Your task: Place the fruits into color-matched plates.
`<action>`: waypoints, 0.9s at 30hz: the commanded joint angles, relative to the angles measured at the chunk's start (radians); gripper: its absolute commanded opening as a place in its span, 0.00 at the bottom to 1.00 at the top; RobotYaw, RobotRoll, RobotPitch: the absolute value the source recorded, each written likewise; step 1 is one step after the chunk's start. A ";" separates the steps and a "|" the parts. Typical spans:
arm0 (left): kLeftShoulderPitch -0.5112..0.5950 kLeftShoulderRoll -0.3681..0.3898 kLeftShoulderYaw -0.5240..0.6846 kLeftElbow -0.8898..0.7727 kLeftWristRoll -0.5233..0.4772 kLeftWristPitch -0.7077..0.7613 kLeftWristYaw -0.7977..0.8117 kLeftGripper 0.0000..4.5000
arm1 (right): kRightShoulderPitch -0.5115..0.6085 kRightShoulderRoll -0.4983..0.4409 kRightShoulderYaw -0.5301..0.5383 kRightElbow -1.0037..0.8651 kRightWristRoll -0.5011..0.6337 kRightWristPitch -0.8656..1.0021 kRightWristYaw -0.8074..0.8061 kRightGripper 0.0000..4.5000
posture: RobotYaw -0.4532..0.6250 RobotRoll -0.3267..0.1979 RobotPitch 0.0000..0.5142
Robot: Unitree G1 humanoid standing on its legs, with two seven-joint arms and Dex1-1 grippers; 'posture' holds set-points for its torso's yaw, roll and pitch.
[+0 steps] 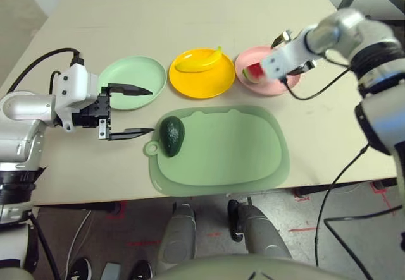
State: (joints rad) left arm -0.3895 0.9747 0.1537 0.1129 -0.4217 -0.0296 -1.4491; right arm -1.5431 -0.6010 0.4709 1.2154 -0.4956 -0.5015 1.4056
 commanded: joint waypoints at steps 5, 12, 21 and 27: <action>-0.039 0.004 -0.031 0.066 0.032 -0.055 -0.035 1.00 | 0.308 -0.298 0.130 -0.867 0.726 0.869 0.209 0.99 | 0.47 0.62 0.39; -0.091 0.000 -0.052 0.118 0.036 -0.073 -0.075 1.00 | 0.645 -0.091 -0.220 -1.216 0.940 1.162 -0.125 0.99 | 0.47 0.62 0.38; -0.231 0.034 -0.185 0.249 0.053 -0.192 -0.165 1.00 | 1.111 0.101 -0.301 -1.365 0.908 0.881 -0.325 0.99 | 0.47 0.62 0.36; -0.406 0.083 -0.442 0.327 0.054 -0.402 -0.165 1.00 | 1.255 0.216 -0.310 -1.251 0.848 0.545 -0.348 0.99 | 0.46 0.62 0.36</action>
State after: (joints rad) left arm -0.7688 1.0460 -0.2205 0.4360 -0.3746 -0.3655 -1.6029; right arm -0.3139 -0.3910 0.1707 -0.0676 0.3733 0.1346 1.0519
